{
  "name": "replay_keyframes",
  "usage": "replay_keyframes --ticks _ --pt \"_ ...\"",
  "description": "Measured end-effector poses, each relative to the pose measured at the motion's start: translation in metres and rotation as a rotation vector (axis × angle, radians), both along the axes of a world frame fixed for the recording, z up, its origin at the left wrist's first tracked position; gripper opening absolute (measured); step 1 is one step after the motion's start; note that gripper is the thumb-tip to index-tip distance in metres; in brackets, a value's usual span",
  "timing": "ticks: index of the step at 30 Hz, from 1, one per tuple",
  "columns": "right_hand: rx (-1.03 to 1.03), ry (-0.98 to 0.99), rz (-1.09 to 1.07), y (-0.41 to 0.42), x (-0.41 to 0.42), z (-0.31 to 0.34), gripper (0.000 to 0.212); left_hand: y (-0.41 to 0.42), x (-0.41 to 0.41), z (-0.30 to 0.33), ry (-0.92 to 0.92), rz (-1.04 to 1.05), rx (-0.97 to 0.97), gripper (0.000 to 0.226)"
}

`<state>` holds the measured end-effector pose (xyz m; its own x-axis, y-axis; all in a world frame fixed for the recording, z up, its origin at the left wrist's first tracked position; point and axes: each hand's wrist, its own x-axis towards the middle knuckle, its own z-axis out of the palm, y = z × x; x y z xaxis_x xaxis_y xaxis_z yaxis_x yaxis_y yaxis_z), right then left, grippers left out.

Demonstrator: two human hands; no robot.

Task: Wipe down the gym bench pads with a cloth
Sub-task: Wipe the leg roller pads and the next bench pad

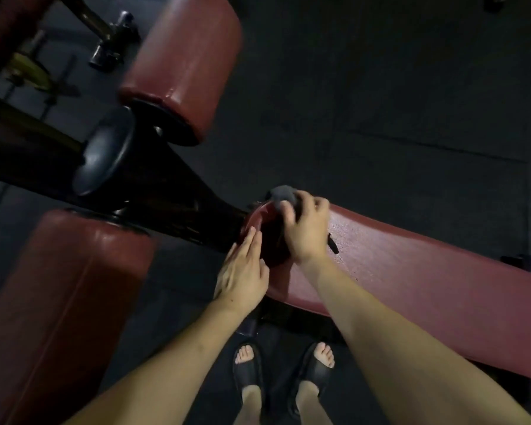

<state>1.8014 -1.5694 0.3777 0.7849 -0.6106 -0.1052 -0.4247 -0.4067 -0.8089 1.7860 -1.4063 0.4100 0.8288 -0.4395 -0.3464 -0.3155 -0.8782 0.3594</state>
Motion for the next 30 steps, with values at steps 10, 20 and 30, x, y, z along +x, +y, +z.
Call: replay_keyframes --ticks 10,20,30 --pt "-0.384 0.022 0.206 -0.03 -0.017 -0.046 0.04 -0.001 0.016 -0.014 -0.089 0.004 0.006 0.067" --pt "-0.253 0.159 -0.456 -0.045 -0.017 -0.056 0.031 0.016 0.009 -0.023 -0.039 0.091 -0.105 0.058" --pt "-0.444 0.008 -0.027 -0.063 -0.049 -0.056 0.029 0.029 0.006 -0.024 -0.005 0.15 -0.21 0.058"
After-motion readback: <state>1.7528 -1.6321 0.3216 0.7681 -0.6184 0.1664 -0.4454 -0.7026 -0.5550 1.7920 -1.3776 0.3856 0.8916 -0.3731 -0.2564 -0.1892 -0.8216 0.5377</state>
